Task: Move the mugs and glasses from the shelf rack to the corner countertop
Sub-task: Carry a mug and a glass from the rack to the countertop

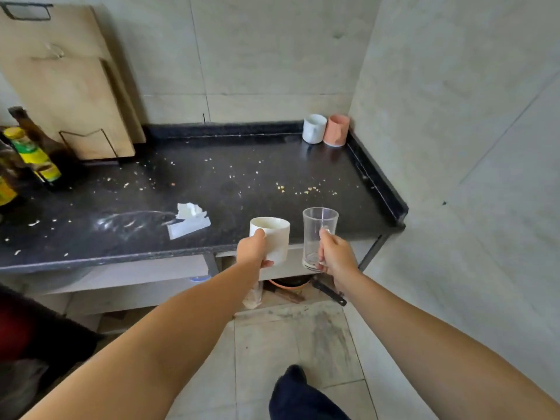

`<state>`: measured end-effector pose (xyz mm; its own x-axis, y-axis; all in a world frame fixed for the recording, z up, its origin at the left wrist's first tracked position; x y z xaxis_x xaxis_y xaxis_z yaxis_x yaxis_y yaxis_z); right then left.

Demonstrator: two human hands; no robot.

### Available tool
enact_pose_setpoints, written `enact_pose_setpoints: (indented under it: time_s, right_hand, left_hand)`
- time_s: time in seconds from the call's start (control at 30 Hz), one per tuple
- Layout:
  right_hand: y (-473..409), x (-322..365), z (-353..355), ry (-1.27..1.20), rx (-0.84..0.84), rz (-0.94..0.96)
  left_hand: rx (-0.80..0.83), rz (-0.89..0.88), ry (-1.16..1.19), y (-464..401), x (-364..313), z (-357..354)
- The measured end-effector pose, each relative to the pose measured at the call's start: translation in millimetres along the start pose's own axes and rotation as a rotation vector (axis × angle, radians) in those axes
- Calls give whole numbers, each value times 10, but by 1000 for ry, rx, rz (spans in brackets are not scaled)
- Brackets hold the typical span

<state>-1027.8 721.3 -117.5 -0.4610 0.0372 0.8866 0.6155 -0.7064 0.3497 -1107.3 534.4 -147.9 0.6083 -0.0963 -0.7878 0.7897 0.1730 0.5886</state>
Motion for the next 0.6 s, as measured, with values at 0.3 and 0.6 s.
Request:
enact_pose_setpoints:
  time_s: [0.3, 0.6]
  right_hand:
    - [-1583, 708, -561, 81, 53, 9]
    - [-2737, 1284, -1317, 83, 11, 42]
  left_hand:
    - [-44, 25, -2, -1009, -911, -715]
    - [-50, 3, -2, -2226, -1736, -1264]
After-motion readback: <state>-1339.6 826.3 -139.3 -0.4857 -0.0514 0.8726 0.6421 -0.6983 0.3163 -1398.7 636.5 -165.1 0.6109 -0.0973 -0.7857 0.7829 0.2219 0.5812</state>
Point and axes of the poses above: each hand's wrist, its own y-axis away from the middle knuckle, its own z-axis out of the back of the hand, x = y × z, the point moved 7 cm from there along -y, towards the middle knuckle, and after that the axes turned 12 degrees about -x, right-handed, at the moved point
